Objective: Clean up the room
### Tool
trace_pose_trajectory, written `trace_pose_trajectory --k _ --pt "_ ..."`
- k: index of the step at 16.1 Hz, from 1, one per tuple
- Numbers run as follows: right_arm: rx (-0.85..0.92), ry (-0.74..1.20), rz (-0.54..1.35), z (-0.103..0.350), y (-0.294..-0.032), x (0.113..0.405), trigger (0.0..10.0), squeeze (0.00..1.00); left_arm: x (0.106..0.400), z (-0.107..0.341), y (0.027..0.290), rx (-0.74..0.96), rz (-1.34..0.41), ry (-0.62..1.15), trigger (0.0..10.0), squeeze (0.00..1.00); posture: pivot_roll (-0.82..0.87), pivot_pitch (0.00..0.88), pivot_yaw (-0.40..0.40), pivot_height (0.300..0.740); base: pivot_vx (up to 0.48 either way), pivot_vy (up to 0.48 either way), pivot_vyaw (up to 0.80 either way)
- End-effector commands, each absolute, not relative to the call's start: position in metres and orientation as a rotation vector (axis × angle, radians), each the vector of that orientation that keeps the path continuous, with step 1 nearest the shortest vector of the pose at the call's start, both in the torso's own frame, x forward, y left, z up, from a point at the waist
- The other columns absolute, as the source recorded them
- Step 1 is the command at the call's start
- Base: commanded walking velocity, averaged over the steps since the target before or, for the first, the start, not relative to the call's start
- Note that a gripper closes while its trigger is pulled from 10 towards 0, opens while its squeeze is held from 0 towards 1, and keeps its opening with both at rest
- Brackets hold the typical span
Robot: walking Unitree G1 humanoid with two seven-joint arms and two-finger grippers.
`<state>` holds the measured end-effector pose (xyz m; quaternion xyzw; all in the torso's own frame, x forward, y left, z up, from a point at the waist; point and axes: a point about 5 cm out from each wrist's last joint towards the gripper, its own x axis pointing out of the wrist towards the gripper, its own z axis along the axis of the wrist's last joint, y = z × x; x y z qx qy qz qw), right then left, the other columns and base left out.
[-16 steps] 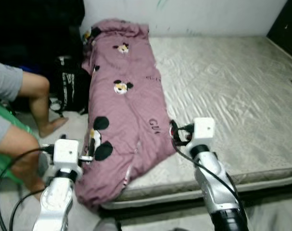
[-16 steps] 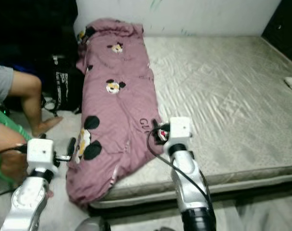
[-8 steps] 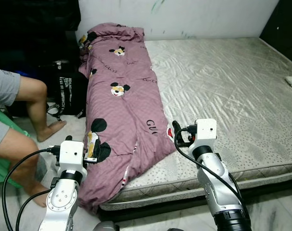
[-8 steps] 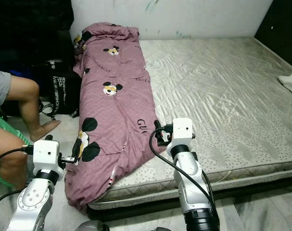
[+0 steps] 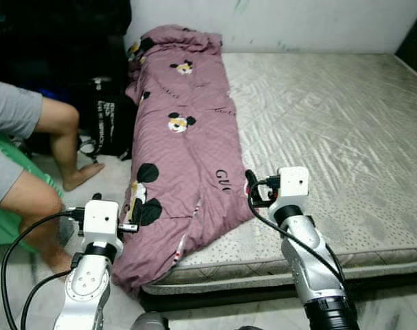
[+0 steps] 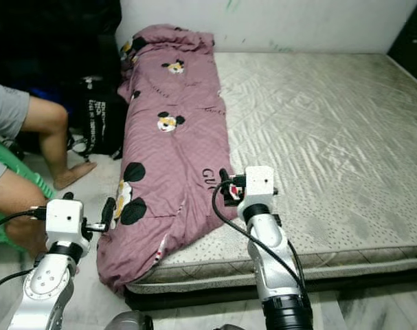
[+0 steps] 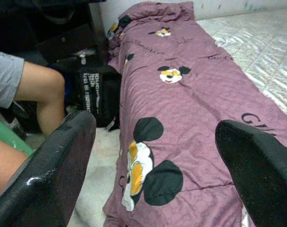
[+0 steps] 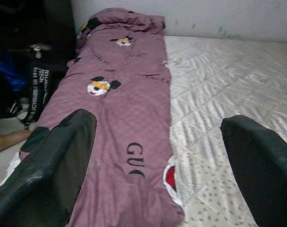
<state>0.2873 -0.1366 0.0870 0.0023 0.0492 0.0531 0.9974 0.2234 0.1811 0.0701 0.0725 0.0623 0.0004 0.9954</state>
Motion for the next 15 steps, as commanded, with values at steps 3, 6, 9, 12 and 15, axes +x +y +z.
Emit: trace_pose_trajectory --k 3,6,9,12,15 --pt "0.015 0.101 0.101 0.0867 -0.1388 0.2867 10.0 0.0 0.2242 0.0736 0.1822 0.16 0.01 0.119 10.0 0.0 0.1 0.0 -0.033 0.74 0.0 0.0 0.0" --pt "0.02 0.098 0.104 0.0873 -0.1384 0.2864 10.0 0.0 0.2239 0.0739 0.1826 0.16 0.01 0.12 10.0 0.0 0.1 0.0 -0.032 0.732 0.0 0.0 0.0" --pt "0.024 0.098 0.106 0.0874 -0.138 0.2863 10.0 0.0 0.2238 0.0735 0.1827 0.159 0.009 0.124 10.0 0.0 0.1 0.0 -0.031 0.701 0.0 0.0 0.0" --pt "0.025 0.097 0.106 0.0877 -0.138 0.2862 10.0 0.0 0.2239 0.0726 0.1827 0.157 0.007 0.129 10.0 0.0 0.09 0.0 -0.03 0.666 0.0 0.0 0.0" --pt "0.026 0.095 0.109 0.0876 -0.138 0.2861 10.0 0.0 0.2239 0.072 0.1824 0.155 0.007 0.132 10.0 0.0 0.1 0.0 -0.032 0.642 0.0 0.0 0.0"
